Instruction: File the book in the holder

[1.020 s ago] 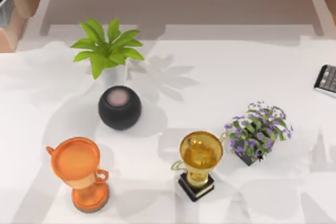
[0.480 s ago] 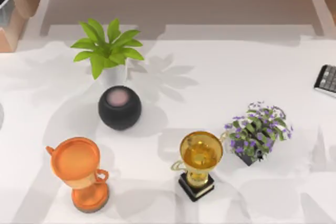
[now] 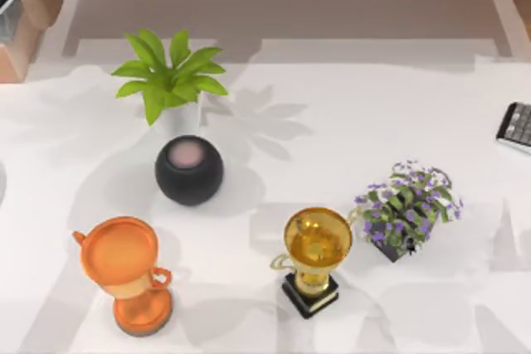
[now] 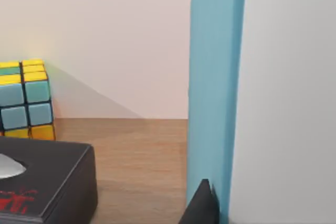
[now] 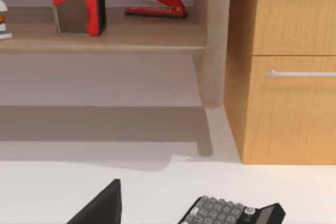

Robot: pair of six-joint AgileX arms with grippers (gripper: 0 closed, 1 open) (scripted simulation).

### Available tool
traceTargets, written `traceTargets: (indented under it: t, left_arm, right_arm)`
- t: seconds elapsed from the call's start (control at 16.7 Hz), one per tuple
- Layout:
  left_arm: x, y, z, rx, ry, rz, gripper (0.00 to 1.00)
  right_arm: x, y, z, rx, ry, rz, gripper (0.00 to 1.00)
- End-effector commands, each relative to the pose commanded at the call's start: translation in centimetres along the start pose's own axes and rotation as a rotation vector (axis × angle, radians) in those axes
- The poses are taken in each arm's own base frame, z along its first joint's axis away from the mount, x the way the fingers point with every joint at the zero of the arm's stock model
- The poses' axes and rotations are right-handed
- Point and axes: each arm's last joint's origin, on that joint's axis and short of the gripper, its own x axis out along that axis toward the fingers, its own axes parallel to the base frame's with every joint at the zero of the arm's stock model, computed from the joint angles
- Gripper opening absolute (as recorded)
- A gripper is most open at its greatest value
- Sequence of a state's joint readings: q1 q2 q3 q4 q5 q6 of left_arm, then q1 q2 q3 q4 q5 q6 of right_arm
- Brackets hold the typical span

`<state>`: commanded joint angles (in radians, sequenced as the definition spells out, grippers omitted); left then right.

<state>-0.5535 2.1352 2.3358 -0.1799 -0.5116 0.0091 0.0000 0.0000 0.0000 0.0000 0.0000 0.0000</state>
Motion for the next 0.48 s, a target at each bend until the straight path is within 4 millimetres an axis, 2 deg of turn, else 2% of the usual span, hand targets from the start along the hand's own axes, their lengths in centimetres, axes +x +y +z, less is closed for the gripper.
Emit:
traceTargets:
  t: [0.06,0.12,0.48]
  left_arm:
    - [0.00,0.00,0.00,0.000,0.000,0.000,0.02]
    - [0.00,0.00,0.00,0.000,0.000,0.000,0.00]
    - [0.00,0.00,0.00,0.000,0.000,0.000,0.00]
  right_arm:
    - [0.00,0.00,0.00,0.000,0.000,0.000,1.00]
    - [0.00,0.00,0.00,0.000,0.000,0.000,1.00]
    - [0.00,0.00,0.00,0.000,0.000,0.000,1.00]
